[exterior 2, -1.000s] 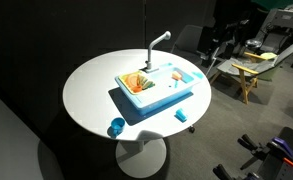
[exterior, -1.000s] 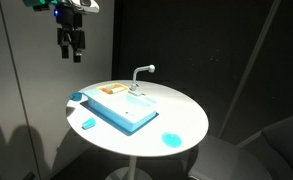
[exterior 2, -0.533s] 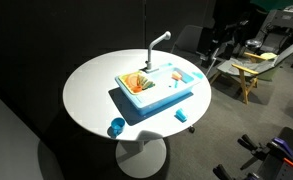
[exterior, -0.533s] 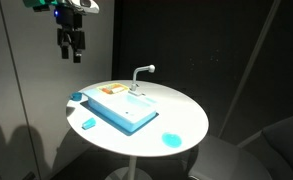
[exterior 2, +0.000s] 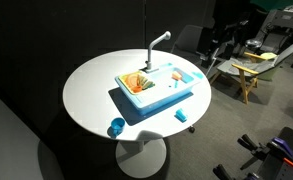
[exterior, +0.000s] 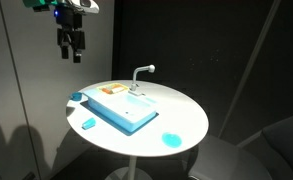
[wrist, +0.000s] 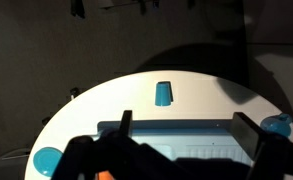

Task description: Remove the blue cup from the sink and put it on the table

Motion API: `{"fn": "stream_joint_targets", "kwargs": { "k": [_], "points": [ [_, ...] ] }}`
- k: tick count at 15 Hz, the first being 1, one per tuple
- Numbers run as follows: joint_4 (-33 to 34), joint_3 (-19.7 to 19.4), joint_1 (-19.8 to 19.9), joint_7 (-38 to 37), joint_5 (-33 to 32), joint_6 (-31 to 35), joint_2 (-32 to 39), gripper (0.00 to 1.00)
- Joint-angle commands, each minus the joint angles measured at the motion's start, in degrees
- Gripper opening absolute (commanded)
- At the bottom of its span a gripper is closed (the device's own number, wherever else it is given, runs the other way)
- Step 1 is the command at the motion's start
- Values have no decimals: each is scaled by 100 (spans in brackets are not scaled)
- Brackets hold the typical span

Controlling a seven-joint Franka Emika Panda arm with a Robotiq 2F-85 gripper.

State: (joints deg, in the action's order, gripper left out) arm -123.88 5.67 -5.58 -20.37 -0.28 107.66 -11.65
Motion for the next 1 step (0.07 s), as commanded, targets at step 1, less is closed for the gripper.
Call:
{"fn": "stream_joint_targets", "kwargs": {
  "k": [1],
  "points": [
    [11, 60, 64, 11, 13, -14, 1, 100]
  ]
}}
